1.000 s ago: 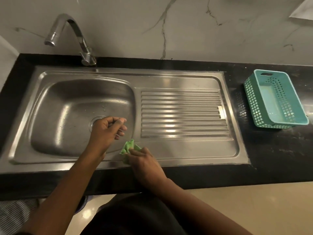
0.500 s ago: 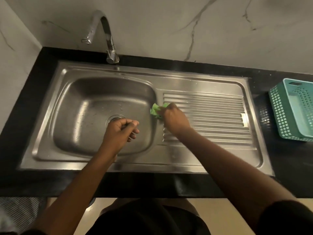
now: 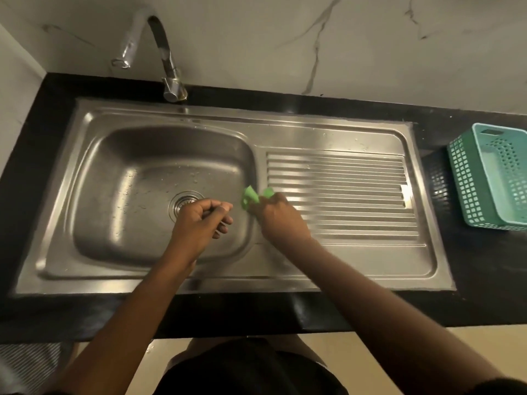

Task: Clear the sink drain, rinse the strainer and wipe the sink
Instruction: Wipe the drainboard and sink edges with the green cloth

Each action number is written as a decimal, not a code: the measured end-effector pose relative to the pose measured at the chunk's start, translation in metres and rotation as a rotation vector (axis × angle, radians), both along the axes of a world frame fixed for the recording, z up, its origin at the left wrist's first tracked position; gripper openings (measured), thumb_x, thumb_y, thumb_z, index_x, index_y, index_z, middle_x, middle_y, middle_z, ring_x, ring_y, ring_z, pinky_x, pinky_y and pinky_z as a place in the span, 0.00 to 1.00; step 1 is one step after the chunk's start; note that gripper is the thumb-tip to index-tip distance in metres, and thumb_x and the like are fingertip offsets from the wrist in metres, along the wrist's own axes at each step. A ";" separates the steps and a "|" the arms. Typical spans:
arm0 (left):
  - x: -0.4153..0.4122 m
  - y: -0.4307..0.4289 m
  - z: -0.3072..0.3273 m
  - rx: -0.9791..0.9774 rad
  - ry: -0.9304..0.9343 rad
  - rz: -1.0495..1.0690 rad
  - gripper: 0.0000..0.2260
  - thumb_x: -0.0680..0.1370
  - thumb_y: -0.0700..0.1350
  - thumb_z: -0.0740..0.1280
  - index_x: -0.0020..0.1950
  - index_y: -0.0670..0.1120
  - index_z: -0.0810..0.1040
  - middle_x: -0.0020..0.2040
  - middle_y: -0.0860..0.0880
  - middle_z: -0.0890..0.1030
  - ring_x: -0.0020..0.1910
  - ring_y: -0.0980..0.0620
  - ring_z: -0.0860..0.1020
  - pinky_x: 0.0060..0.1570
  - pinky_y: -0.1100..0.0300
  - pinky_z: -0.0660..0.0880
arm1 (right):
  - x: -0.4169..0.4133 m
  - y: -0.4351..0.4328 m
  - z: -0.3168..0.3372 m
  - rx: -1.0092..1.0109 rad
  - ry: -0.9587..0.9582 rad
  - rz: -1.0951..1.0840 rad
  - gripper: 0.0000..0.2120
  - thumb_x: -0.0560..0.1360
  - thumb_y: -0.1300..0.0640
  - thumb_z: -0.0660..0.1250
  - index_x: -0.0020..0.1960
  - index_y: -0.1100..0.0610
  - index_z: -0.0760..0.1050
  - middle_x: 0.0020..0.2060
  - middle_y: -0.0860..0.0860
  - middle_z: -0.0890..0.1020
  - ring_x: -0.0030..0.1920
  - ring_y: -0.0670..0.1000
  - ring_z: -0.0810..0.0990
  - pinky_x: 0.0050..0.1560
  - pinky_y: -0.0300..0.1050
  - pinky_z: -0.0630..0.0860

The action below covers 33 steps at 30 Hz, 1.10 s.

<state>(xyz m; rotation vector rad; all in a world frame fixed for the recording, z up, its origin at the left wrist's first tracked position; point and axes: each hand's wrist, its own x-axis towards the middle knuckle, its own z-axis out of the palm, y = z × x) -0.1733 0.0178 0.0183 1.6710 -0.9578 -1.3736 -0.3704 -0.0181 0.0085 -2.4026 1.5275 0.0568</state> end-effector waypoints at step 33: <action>-0.051 -0.032 0.023 0.022 -0.046 -0.061 0.09 0.84 0.42 0.69 0.56 0.39 0.85 0.44 0.41 0.86 0.39 0.48 0.81 0.40 0.58 0.78 | -0.025 -0.004 -0.013 -0.014 -0.173 -0.094 0.24 0.78 0.61 0.69 0.74 0.51 0.75 0.71 0.51 0.78 0.64 0.60 0.73 0.59 0.53 0.78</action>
